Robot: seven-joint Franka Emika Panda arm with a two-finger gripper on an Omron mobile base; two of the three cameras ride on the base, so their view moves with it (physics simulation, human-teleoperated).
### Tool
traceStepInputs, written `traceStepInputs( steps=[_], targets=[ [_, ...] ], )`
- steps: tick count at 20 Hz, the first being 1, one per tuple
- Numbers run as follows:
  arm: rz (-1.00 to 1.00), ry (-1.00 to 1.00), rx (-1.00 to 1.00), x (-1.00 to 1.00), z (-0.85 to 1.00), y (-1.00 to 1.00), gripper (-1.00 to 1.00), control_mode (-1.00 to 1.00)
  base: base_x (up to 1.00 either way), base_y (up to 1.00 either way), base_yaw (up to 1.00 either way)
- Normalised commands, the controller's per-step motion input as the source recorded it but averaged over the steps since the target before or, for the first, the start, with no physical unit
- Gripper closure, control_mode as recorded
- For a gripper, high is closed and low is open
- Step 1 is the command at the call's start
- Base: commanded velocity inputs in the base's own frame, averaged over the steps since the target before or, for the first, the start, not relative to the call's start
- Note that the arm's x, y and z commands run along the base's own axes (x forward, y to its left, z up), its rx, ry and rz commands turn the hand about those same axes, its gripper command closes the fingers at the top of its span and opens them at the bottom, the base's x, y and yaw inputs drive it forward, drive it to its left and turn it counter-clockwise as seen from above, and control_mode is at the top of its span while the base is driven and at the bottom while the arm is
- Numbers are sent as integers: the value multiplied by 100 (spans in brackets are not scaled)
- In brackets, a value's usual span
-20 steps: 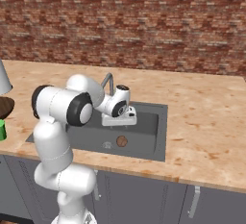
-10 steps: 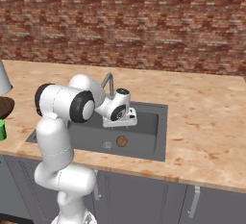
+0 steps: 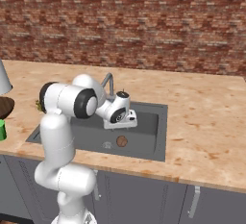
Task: Remove the broccoli and potato from the sink. Then move the bowl and cup from the counter to the sink for washing.
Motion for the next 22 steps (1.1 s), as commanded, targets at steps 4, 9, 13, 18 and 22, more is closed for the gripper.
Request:
traceStepInputs(
  steps=[4,9,13,18,22],
  targets=[
    [-1,0,0,22,-14,0,-100,-100,0,0,0],
    [-1,0,0,21,-15,0,-100,-100,0,0,0],
    [-1,0,0,21,-17,0,-100,-100,0,0,0],
    [-2,0,0,20,-17,0,-100,-100,0,0,0],
    [-3,0,0,20,-17,0,-100,-100,0,0,0]
  ],
)
